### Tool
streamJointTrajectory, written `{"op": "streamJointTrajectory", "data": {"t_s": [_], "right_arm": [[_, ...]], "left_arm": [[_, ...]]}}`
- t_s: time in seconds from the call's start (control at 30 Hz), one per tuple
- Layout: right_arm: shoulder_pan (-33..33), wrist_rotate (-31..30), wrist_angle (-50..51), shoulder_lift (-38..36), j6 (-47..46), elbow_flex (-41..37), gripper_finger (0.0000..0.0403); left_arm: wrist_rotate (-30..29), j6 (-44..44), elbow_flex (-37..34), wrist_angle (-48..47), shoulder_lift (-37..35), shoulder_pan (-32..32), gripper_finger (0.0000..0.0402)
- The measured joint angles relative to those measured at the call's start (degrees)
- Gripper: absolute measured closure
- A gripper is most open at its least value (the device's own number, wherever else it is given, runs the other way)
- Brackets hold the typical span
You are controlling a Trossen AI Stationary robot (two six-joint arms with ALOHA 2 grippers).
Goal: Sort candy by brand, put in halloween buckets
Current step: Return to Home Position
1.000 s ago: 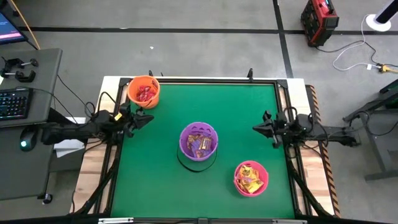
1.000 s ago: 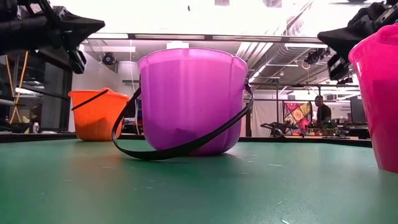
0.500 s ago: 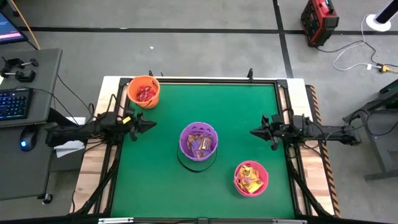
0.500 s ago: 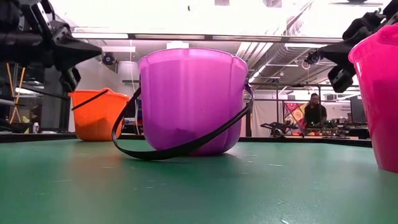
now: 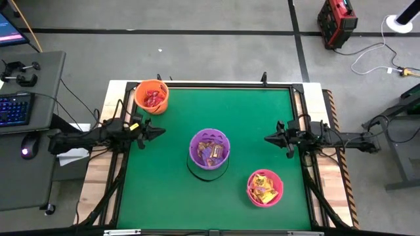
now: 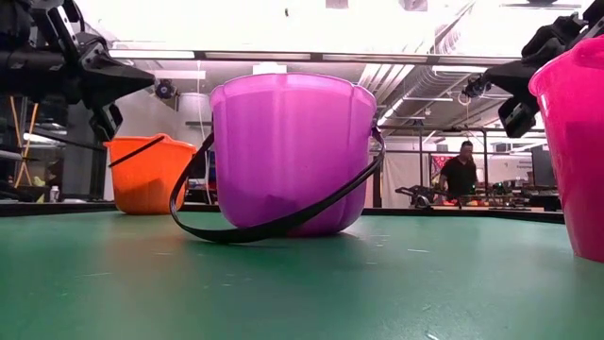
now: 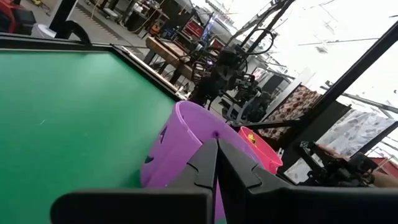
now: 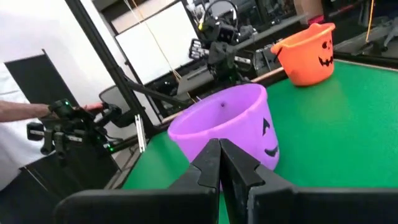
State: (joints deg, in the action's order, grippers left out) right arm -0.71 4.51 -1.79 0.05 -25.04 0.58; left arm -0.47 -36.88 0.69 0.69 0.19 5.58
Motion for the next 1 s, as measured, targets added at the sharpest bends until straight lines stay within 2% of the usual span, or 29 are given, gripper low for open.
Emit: {"op": "streamJointTrajectory", "data": {"t_s": [0.73, 0.87, 0.9, 1.0], "right_arm": [[-0.02, 0.0, 0.31, 0.33, 0.0, -0.04, 0.0402], [-0.01, -0.02, 0.31, 0.33, 0.0, -0.04, 0.0402], [-0.02, -0.02, 0.29, 0.33, 0.0, -0.04, 0.0402], [-0.02, -0.02, 0.28, 0.37, 0.0, -0.04, 0.0402]], "left_arm": [[-0.19, 0.02, 0.0, 0.01, 0.0, -0.09, 0.0401], [-0.13, 0.6, 0.0, 0.24, -0.02, -3.15, 0.0401], [0.05, 5.28, 0.04, -0.3, -0.02, -3.75, 0.0401], [0.12, 27.75, 0.04, -0.17, -0.02, -6.02, 0.0401]]}}
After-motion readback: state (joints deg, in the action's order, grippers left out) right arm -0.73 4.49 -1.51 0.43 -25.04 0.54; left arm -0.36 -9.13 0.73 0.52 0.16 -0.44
